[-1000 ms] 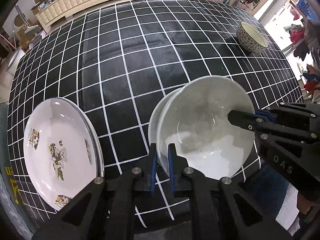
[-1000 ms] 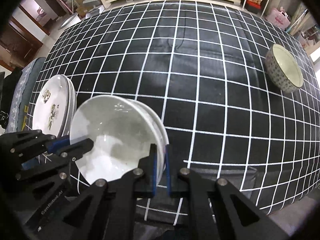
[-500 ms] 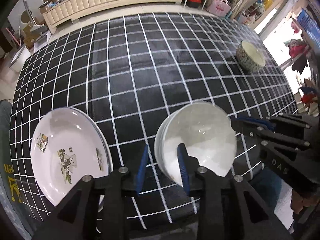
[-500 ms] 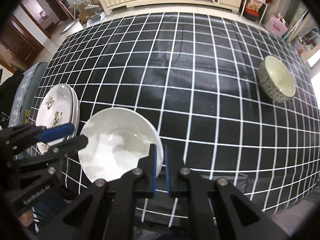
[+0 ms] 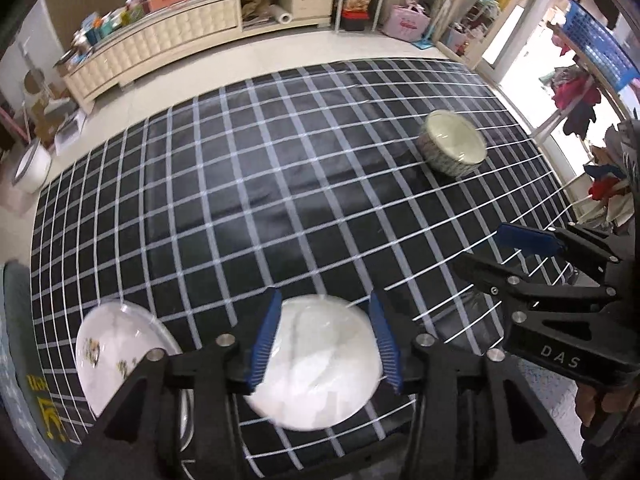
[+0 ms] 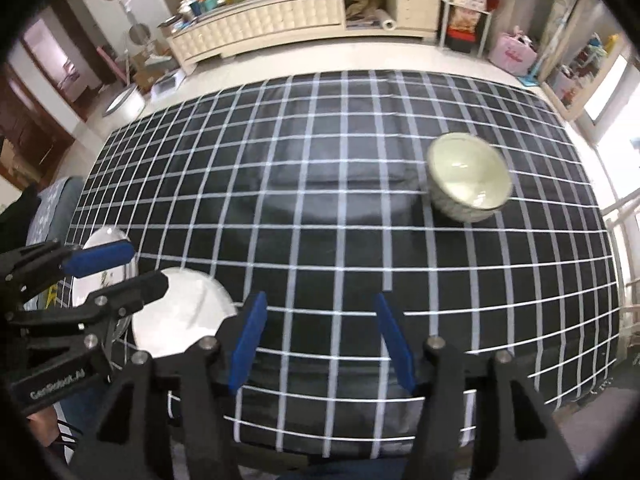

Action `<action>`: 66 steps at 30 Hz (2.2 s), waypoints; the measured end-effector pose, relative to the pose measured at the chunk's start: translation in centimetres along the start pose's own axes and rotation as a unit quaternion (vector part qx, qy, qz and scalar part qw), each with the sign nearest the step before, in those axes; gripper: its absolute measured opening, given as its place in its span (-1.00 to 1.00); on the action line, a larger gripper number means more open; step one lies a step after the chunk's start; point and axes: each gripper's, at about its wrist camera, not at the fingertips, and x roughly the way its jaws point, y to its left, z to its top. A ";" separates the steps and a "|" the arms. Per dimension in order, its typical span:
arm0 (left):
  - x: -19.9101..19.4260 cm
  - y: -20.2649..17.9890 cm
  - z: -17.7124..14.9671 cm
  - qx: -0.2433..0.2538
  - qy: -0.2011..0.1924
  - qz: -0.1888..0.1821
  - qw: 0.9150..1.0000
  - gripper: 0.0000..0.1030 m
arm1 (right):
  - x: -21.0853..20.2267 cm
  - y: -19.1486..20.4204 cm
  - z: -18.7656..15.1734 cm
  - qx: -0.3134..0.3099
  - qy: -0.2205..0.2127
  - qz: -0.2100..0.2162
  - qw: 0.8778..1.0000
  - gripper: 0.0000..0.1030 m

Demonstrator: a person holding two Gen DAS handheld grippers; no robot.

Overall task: Organize plates and bowls
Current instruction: 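Move the right tool to the floral-patterned bowl, then close the right tool on the rim of the floral-patterned bowl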

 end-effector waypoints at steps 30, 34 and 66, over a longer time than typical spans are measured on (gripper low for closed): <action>14.3 -10.7 15.8 0.053 0.029 0.005 0.998 0.07 | 5.6 -17.5 7.3 0.103 0.011 -0.054 0.993 0.57; 16.2 -11.5 16.6 0.064 0.036 0.014 0.997 0.07 | 7.0 -18.6 7.8 0.114 0.019 -0.051 0.992 0.57; 17.5 -13.4 15.8 0.091 0.056 0.037 0.994 -0.86 | 9.4 -17.4 7.0 0.132 0.065 0.008 0.989 -0.72</action>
